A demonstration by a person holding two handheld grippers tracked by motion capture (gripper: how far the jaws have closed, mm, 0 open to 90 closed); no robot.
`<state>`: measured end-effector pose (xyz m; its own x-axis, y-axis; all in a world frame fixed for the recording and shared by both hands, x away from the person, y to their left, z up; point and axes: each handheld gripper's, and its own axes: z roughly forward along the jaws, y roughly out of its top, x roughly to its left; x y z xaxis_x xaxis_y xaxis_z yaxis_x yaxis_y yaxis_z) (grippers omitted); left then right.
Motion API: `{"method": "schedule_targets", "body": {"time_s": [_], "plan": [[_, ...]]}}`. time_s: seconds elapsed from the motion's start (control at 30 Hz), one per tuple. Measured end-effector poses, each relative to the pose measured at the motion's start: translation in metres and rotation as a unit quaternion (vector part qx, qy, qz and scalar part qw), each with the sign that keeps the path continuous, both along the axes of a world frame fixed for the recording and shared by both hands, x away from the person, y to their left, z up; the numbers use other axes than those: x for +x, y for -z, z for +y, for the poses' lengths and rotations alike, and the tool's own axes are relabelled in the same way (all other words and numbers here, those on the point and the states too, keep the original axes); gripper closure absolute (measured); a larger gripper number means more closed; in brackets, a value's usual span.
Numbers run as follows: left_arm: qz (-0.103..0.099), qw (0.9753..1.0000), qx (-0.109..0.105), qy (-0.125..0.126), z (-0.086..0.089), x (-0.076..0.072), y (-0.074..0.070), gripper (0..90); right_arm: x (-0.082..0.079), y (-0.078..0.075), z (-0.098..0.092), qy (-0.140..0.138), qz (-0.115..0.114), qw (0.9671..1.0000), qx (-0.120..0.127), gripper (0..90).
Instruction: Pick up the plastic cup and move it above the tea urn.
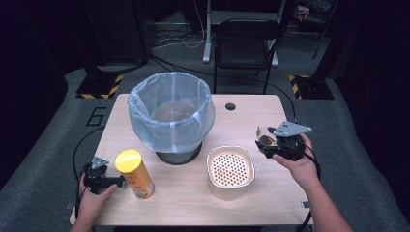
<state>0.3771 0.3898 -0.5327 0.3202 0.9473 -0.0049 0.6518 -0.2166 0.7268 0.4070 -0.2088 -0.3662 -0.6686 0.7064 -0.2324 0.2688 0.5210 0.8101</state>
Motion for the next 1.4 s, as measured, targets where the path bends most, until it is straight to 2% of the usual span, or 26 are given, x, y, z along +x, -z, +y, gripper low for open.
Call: {"method": "schedule_targets", "body": {"time_s": [0.1,0.4,0.5,0.57,0.67,0.77,0.93,0.97,1.0,1.03,1.07,1.1,1.13,1.2,1.23,1.27,1.3,1.37,1.4], "plan": [[0.000,1.0000,-0.002,0.000,0.000,0.000,0.000,0.3,0.002,-0.001,0.005,-0.008,-0.015,0.9998,-0.011,33.2],[0.000,1.0000,-0.001,0.000,0.000,0.000,0.000,0.3,0.002,-0.003,0.014,-0.029,-0.038,0.9982,-0.036,33.4],[0.000,1.0000,0.000,0.000,0.000,0.000,0.000,0.3,0.002,-0.004,0.016,-0.035,-0.055,0.9967,-0.049,33.6],[-0.001,1.0000,-0.002,0.000,0.000,0.000,0.000,0.3,0.001,-0.004,0.017,-0.037,-0.058,0.9964,-0.050,33.6],[-0.001,1.0000,0.000,0.000,0.000,0.000,0.000,0.3,-0.002,-0.006,0.022,-0.046,-0.084,0.9935,-0.063,33.8],[0.000,1.0000,0.000,0.000,0.000,0.000,0.000,0.3,-0.007,-0.006,0.031,-0.056,-0.115,0.9867,-0.100,34.0],[0.000,1.0000,0.000,0.000,0.000,0.000,0.000,0.3,-0.012,-0.001,0.045,-0.075,-0.147,0.9742,-0.154,34.2],[0.000,1.0000,0.000,0.000,0.000,0.000,0.000,0.3,-0.013,0.000,0.048,-0.077,-0.152,0.9723,-0.160,34.3],[0.000,1.0000,0.000,0.000,0.000,0.000,0.000,0.3,-0.013,0.000,0.048,-0.077,-0.152,0.9723,-0.160,34.3],[0.000,1.0000,0.000,0.000,0.000,0.000,0.000,0.3,-0.015,0.002,0.053,-0.081,-0.166,0.9666,-0.177,34.4],[0.000,1.0000,0.000,0.000,0.000,0.000,0.000,0.3,-0.015,0.002,0.055,-0.087,-0.171,0.9639,-0.185,34.4],[0.000,1.0000,0.000,0.000,0.000,0.000,0.000,0.3,-0.015,0.002,0.055,-0.087,-0.171,0.9639,-0.185,34.4],[0.000,1.0000,0.000,0.000,0.000,0.000,0.000,0.3,-0.017,0.002,0.059,-0.092,-0.185,0.9576,-0.200,34.5],[0.001,1.0000,-0.003,0.000,0.000,0.000,0.000,0.3,-0.019,0.001,0.063,-0.097,-0.194,0.9537,-0.208,34.8],[0.000,1.0000,0.000,0.000,0.000,0.000,0.000,0.3,-0.020,0.002,0.064,-0.099,-0.202,0.9502,-0.216,34.9],[0.000,1.0000,0.000,0.000,0.000,0.000,0.000,0.3,-0.020,0.002,0.064,-0.099,-0.202,0.9502,-0.216,34.9],[0.000,1.0000,0.000,0.000,0.000,0.000,0.000,0.3,-0.024,0.004,0.068,-0.095,-0.214,0.9440,-0.232,35.0],[0.000,1.0000,0.000,0.000,0.000,0.000,0.000,0.3,-0.026,0.005,0.071,-0.100,-0.229,0.9369,-0.244,35.2],[0.000,1.0000,0.000,0.001,0.000,0.000,0.000,0.3,-0.026,0.005,0.071,-0.100,-0.229,0.9369,-0.244,35.2]]}}
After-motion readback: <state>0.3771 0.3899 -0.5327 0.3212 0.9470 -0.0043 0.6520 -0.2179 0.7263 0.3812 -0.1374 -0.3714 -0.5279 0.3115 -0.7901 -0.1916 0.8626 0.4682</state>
